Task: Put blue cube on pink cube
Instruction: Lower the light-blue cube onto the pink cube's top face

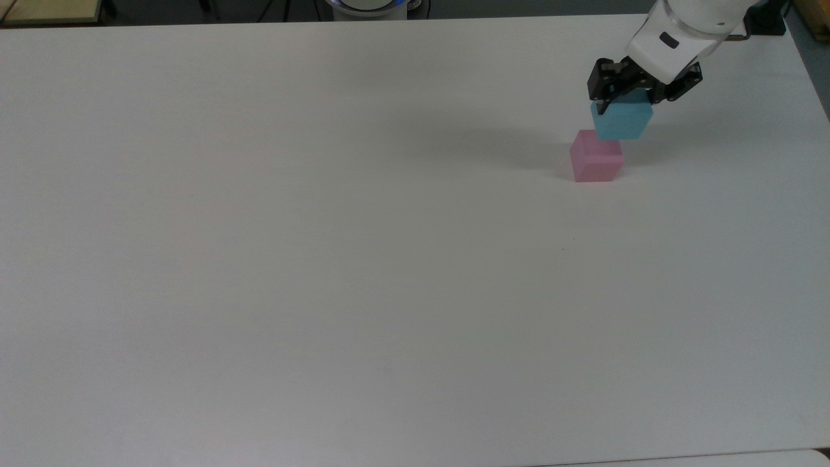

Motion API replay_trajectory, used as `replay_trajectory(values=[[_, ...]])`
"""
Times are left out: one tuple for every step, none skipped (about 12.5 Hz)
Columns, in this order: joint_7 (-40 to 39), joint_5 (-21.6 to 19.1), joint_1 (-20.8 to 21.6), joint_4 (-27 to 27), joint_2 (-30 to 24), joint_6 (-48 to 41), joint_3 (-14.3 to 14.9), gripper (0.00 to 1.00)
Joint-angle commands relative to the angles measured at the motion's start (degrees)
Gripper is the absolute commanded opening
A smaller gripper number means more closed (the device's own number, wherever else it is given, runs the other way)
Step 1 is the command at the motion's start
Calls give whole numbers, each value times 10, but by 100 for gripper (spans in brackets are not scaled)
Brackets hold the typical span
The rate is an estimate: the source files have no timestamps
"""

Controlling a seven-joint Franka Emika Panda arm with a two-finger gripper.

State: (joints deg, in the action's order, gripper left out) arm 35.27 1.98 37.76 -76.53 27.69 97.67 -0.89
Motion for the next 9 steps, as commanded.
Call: replay_trajectory(values=[[22,-18,5,-17,-1,41,4,21],[23,-19,4,-21,0,47,4,24],[24,-19,4,-23,0,52,4,24],[24,-19,4,-28,0,57,4,24],[24,-19,5,-37,0,63,4,24],[24,-17,5,-41,2,70,4,25],[23,-17,5,-45,4,72,4,27],[20,-16,4,-48,5,72,4,28],[19,-16,4,-53,6,72,4,29]])
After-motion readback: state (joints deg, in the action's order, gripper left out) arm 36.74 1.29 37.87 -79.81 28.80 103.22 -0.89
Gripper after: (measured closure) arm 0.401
